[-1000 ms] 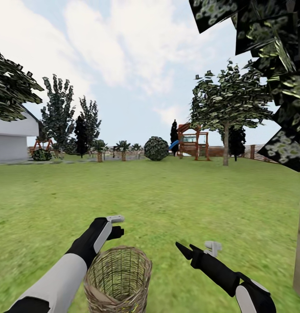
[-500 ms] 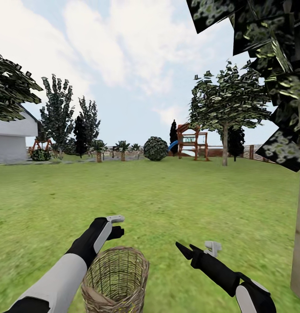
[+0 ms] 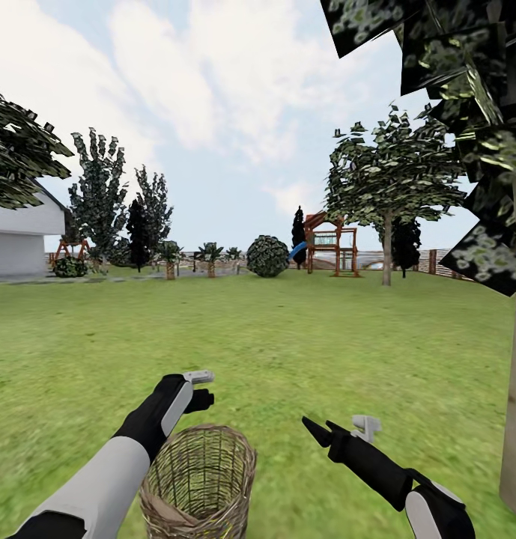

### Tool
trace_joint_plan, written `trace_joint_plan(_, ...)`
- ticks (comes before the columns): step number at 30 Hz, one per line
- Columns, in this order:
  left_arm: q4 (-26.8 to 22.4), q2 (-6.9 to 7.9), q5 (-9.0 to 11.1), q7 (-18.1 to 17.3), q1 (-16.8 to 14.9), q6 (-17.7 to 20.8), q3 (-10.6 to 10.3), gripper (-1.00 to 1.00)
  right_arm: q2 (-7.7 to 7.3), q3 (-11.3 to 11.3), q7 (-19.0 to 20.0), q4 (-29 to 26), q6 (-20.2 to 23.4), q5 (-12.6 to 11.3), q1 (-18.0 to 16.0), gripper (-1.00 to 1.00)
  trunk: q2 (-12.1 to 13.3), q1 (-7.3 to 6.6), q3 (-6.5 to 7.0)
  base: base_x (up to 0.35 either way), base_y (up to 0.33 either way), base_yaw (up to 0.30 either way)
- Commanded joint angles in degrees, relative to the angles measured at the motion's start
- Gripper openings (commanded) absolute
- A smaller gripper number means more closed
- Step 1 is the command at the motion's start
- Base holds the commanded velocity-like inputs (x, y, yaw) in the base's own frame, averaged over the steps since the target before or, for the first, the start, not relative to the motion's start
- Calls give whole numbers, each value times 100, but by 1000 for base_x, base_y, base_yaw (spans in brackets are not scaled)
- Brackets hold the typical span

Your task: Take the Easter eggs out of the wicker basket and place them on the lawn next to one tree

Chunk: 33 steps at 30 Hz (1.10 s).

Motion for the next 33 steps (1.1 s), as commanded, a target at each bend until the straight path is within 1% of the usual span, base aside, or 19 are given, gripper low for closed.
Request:
trace_joint_plan(1, -7, 3, 61, 53, -3, 14, -20, 100, 4, -11, 11, -2, 44, -34, -4, 100, -4, -1, -8, 0, 0, 0)
trace_joint_plan(15, 18, 8, 44, 65, -11, 22, -12, 100, 4, -12, 9, -2, 43, -34, -5, 100, -22, 35, -318, 0, 0, 0)
trace_joint_plan(22, 20, 17, 36, 53, -12, 34, -13, 100, -7, -48, 11, -2, 42, -43, -5, 100, -32, 53, -473, 0, 0, 0)
trace_joint_plan(28, 17, 11, 46, 60, -68, 377, -12, 100, -20, -67, 33, -2, 96, -44, -4, 100, -40, 68, -606, 0, 0, 0)
trace_joint_plan(30, 18, 7, 45, 62, -143, 461, -10, 100, -22, -68, 36, -2, 118, -44, -4, 100, -43, 73, -651, 0, 0, 0)
trace_joint_plan(31, 21, 4, 44, 65, -251, 595, -6, 100, -25, -72, 40, -2, 132, -43, -4, 100, -44, 76, -673, 0, 0, 0)
trace_joint_plan(33, 26, 6, 44, 76, -336, 739, -1, 100, -27, -74, 40, -2, 141, -40, -4, 100, -47, 81, -717, 0, 0, 0)
